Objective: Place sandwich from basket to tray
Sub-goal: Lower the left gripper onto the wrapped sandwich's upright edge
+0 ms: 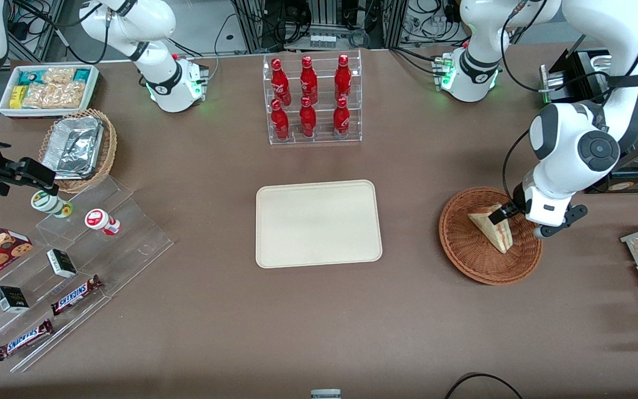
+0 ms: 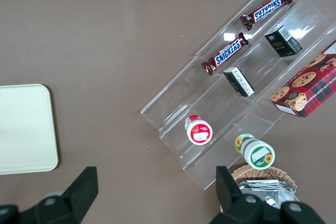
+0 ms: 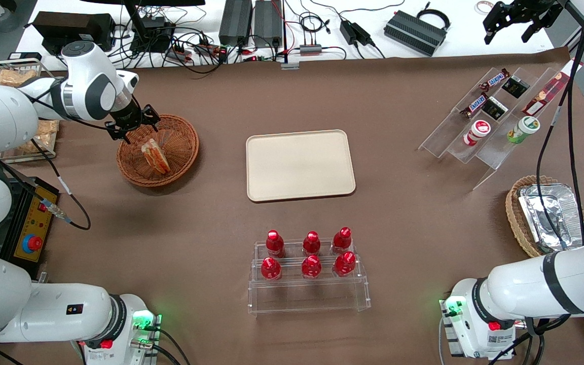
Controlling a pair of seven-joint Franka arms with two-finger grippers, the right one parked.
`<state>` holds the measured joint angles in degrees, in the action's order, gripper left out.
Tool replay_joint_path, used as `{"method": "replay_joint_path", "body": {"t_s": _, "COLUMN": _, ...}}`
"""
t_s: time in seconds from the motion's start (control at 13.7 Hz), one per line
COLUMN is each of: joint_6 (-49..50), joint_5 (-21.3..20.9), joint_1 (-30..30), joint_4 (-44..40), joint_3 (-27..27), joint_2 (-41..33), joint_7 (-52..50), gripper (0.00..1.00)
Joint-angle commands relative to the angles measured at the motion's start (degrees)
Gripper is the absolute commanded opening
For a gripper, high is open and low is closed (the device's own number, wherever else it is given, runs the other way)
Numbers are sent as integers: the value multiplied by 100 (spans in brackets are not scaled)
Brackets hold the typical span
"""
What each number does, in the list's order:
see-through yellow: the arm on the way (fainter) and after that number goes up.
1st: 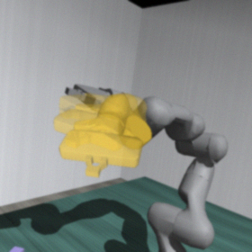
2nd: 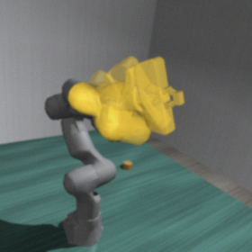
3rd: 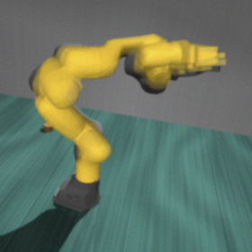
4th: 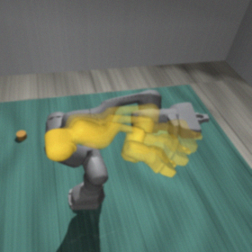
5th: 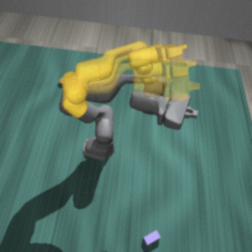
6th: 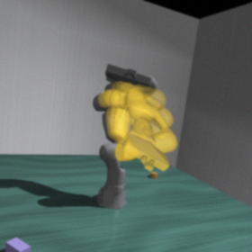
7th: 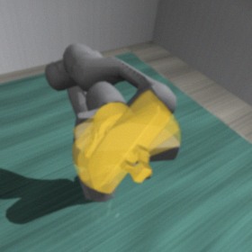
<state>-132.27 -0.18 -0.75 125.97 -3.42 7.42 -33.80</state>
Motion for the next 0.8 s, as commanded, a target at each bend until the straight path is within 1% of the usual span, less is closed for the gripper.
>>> {"method": "replay_joint_path", "body": {"t_s": 0.0, "joint_6": -159, "joint_5": -18, "joint_1": -22, "joint_4": 95, "joint_3": -19, "joint_2": 5, "joint_7": -232, "gripper": 100}}
{"method": "replay_joint_path", "body": {"t_s": 0.29, "joint_6": -448, "joint_5": -18, "joint_1": -31, "joint_4": 252, "joint_3": -19, "joint_2": 75, "joint_7": -241, "gripper": 100}}
{"method": "replay_joint_path", "body": {"t_s": 0.73, "joint_6": -712, "joint_5": -18, "joint_1": -31, "joint_4": 253, "joint_3": -19, "joint_2": 400, "joint_7": -443, "gripper": 100}}
